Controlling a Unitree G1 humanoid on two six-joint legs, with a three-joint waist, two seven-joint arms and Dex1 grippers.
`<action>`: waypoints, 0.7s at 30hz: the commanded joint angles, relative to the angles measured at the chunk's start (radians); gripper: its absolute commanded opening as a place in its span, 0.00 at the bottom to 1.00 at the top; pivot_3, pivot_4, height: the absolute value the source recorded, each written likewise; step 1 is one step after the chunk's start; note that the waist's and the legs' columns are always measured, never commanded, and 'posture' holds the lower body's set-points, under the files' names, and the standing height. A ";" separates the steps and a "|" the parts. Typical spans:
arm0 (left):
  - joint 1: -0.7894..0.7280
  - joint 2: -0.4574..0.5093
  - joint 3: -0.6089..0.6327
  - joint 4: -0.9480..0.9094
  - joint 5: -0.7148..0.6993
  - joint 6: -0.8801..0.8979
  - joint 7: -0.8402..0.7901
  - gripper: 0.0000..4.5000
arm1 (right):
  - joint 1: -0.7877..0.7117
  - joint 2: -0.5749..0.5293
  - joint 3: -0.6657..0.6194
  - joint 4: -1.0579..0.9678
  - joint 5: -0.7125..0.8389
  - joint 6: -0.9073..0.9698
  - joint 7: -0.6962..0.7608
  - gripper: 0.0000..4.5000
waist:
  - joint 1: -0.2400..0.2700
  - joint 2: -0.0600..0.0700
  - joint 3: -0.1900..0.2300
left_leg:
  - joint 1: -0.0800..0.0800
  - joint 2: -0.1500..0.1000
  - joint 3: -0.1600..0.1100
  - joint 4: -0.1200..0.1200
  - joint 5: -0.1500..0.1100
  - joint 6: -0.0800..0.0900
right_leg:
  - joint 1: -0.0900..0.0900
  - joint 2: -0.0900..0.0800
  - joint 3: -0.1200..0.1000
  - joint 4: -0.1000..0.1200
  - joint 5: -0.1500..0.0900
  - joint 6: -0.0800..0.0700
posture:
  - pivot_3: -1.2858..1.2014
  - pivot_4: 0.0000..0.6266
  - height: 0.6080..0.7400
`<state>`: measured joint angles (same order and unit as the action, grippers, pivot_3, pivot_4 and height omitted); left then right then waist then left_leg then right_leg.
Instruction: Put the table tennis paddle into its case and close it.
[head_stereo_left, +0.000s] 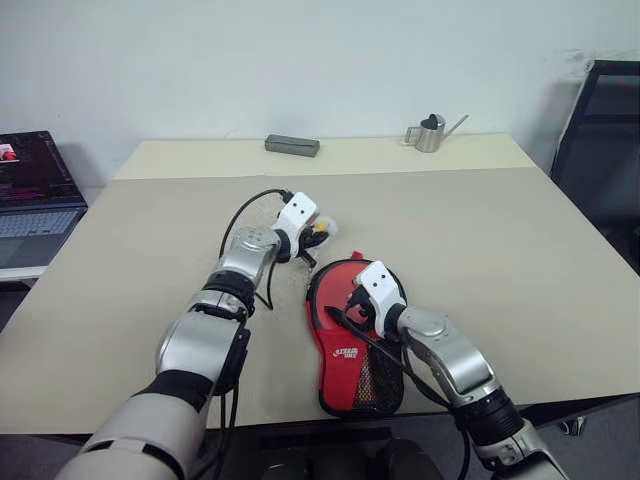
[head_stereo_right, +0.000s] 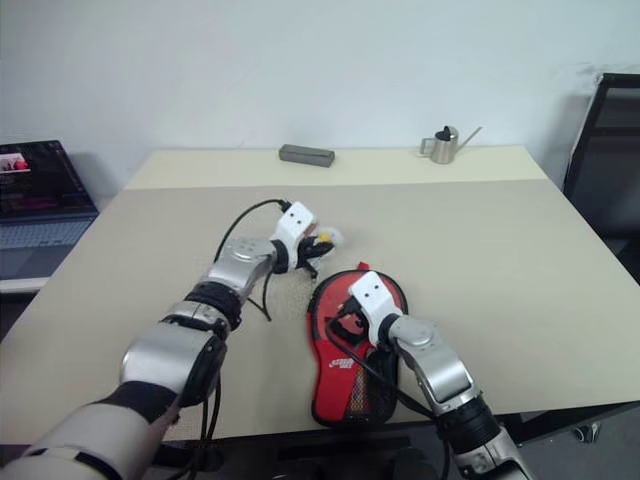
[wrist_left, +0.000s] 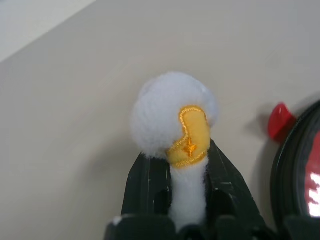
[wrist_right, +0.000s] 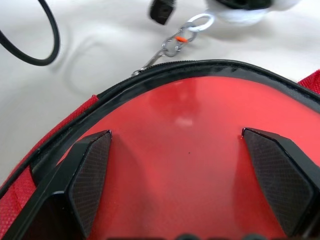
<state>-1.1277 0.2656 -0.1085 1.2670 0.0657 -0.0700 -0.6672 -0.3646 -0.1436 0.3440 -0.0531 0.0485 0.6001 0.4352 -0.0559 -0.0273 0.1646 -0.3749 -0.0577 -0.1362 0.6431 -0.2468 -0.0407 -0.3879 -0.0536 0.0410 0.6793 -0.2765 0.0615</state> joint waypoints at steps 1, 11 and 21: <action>-0.062 -0.010 0.029 0.020 0.009 -0.029 0.053 0.06 | 0.050 0.003 0.029 0.082 -0.018 0.056 -0.009 1.00 | -0.001 0.000 0.000 | 0.000 0.000 0.000 0.000 0.000 0.000 | 0.000 0.000 0.000 0.000 0.000 0.000 | 0.52 0.24 1.00; -0.120 -0.049 0.028 0.073 0.073 -0.042 0.180 0.06 | 0.099 0.003 0.016 0.041 -0.017 0.081 -0.027 1.00 | 0.001 -0.001 0.000 | 0.000 0.000 0.000 0.000 0.000 0.000 | 0.001 0.000 0.000 -0.001 0.000 0.000 | 0.52 0.24 1.00; -0.145 -0.112 0.026 0.094 0.130 -0.037 0.272 0.06 | 0.181 -0.047 0.004 -0.087 -0.009 0.153 -0.028 1.00 | 0.013 -0.001 -0.001 | -0.002 -0.001 0.000 -0.001 -0.001 0.000 | 0.001 -0.001 -0.002 -0.003 -0.001 0.002 | 0.52 0.24 1.00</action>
<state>-1.2300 0.1596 -0.0906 1.3754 0.1823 -0.0797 -0.4163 -0.2504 -0.1658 0.3294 -0.2051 0.0420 0.6492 0.4073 -0.0425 -0.0286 0.1639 -0.3771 -0.0583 -0.1365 0.6418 -0.2473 -0.0413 -0.3871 -0.0546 0.0384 0.6755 -0.2774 0.0631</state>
